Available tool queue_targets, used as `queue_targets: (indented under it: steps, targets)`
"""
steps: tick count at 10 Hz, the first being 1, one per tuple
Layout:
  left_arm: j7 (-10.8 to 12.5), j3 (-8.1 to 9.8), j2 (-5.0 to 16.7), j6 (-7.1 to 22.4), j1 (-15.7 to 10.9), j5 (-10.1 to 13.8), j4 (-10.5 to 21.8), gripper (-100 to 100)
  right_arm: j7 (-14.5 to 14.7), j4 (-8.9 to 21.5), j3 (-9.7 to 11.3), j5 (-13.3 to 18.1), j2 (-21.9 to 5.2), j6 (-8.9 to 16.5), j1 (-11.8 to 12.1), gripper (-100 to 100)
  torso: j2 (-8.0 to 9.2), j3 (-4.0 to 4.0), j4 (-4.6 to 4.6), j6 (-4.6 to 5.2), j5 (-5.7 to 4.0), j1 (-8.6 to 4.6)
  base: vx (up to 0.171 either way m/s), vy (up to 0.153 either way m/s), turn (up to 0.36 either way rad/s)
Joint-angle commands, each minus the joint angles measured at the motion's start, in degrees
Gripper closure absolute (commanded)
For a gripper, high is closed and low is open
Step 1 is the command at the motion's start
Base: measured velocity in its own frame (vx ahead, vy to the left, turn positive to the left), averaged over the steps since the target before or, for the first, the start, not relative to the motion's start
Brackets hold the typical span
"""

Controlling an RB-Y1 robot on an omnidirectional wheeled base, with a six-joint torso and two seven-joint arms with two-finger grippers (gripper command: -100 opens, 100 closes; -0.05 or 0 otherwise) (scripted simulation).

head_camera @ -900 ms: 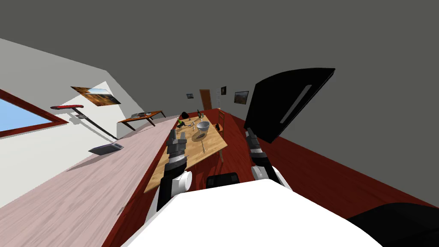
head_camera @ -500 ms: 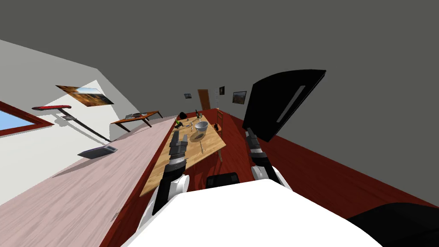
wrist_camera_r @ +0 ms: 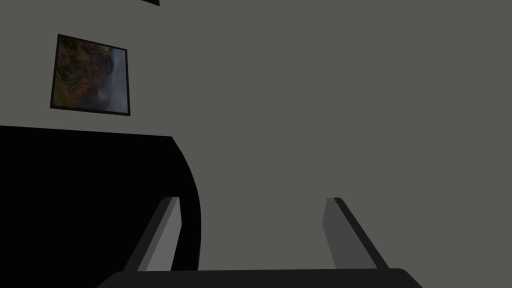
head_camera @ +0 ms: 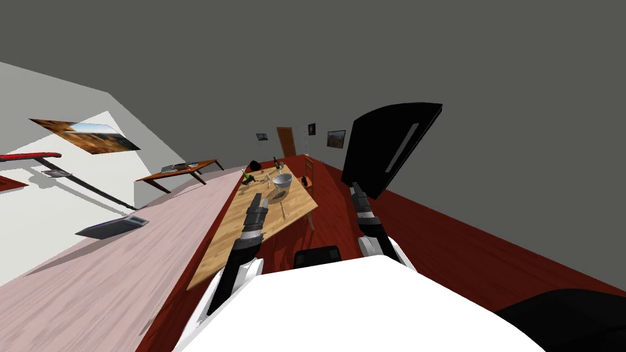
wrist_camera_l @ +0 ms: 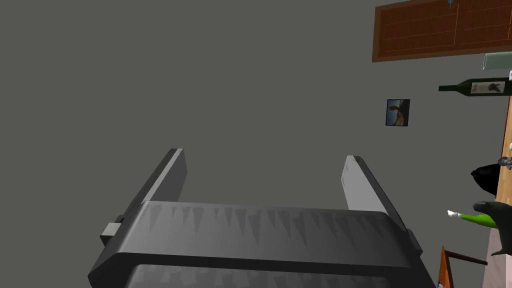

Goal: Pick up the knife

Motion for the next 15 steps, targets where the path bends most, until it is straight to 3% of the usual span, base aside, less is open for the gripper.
queue_targets:
  steps: [1, 4, 5, 6, 13, 14, 15]
  targets:
    - [-0.66, 0.28, 2.52, 0.70, 2.01, -0.03, 1.17, -100, 0.00, 0.00, 0.00, 0.00, 0.00, 0.00, 0.00, 0, 0.00, 0.00, 0.00, 0.00, 0.00, 0.00, -0.044, -0.064, -0.198]
    - [-2.03, 1.27, 7.25, 2.04, 5.80, 0.03, 4.69, -100, 0.00, 0.00, 0.00, 0.00, 0.00, 0.00, 0.00, 0, 0.09, 0.05, 0.02, -0.01, -0.02, -0.09, -0.045, -0.077, -0.201]
    - [-2.03, 1.27, 7.27, 2.04, 5.80, 0.03, 4.69, -100, 0.00, 0.00, 0.00, 0.00, 0.01, 0.00, 0.00, 0, 0.09, 0.05, 0.02, 0.00, -0.04, -0.18, -0.036, -0.067, -0.050]
    - [-2.51, 1.62, 8.75, 2.53, 7.13, 0.05, 6.00, -100, 0.00, 0.00, 0.00, 0.00, 0.00, 0.00, 0.01, 0, 0.06, 0.04, 0.02, -0.03, -0.03, -0.10, -0.032, -0.053, -0.108]
    - [-4.98, 3.57, 17.92, 6.88, 15.34, 0.14, 17.68, -100, 0.00, 0.00, 0.00, 0.00, 0.00, 0.00, 0.00, 0, -0.01, 0.00, 0.00, -0.02, -0.04, -0.13, -0.016, -0.090, -0.238]
    - [-4.98, 3.57, 17.92, 6.88, 15.34, 0.14, 17.69, -100, 0.00, 0.00, 0.00, 0.00, 0.00, 0.00, 0.01, 0, -0.12, -0.06, -0.01, -0.01, -0.04, -0.15, 0.035, -0.049, -0.044]
    - [-5.07, 3.68, 19.11, 7.66, 16.15, 0.15, 19.77, -100, 0.00, 0.00, -0.01, 0.00, 0.00, 0.00, 0.02, 0, -0.16, -0.09, -0.02, -0.04, -0.02, -0.01, 0.044, -0.037, -0.125]
